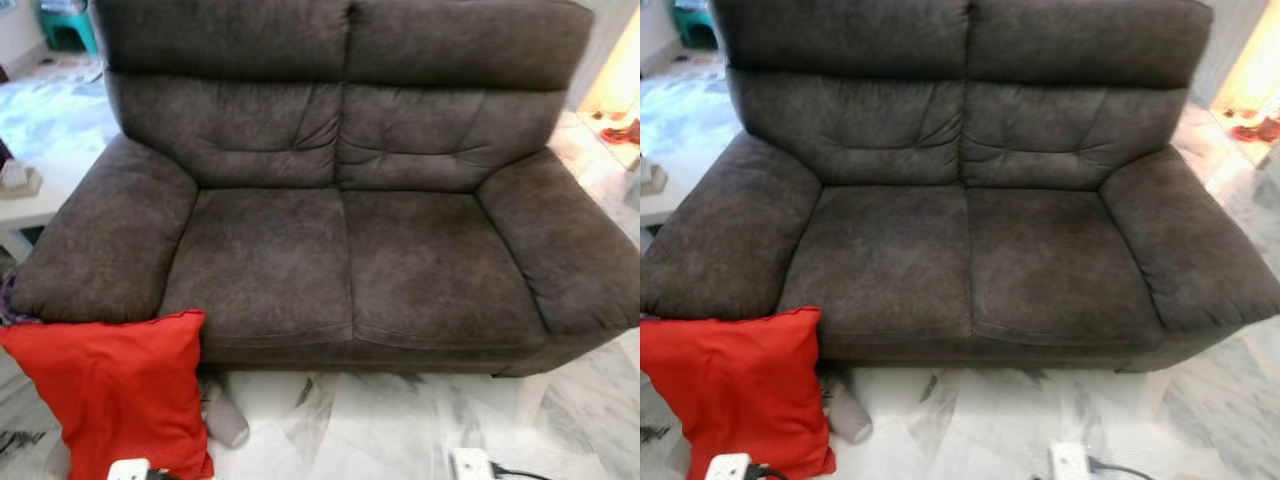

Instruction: Move the pillow to the sofa from floor

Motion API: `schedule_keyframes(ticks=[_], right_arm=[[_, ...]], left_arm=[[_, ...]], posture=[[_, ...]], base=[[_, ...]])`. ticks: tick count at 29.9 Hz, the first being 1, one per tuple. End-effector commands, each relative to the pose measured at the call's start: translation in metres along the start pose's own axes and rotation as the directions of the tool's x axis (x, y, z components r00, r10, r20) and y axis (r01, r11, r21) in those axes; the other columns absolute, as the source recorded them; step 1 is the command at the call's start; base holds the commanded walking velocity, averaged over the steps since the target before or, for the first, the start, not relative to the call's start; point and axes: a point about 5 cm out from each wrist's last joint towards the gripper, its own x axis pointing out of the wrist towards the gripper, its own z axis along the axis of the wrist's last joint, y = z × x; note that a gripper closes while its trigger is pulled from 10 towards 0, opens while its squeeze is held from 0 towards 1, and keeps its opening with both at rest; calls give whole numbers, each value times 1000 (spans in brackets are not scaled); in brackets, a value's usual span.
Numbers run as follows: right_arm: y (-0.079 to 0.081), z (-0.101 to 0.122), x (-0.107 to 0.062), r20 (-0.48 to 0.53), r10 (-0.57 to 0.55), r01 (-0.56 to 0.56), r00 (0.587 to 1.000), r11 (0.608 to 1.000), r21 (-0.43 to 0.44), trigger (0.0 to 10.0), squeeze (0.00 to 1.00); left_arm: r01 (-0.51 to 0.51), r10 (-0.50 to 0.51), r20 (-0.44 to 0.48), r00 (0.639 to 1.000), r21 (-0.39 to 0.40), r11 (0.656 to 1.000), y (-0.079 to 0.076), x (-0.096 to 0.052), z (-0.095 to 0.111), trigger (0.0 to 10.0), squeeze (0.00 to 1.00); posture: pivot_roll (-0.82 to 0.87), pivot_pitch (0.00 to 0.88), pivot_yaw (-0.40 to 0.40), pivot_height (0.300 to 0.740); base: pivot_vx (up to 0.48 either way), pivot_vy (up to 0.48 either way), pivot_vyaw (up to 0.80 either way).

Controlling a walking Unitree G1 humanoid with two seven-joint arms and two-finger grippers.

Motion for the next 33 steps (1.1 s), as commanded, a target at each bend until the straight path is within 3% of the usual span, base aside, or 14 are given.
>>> schedule_keyframes(ticks=[1,33], right_arm=[[-9,-10,-4,-36,-27,27,999,1000,-4,10000,0],[-9,-10,-4,-42,-25,23,999,999,-35,10000,0]], left_arm=[[11,-10,-46,999,21,1000,-4,-2,-12,10000,0],[27,-25,-55,998,47,999,-5,-2,-12,10000,0]], posture=[[77,140,7,740],[77,143,8,740]], base=[[0,0,0],[0,0,800]])
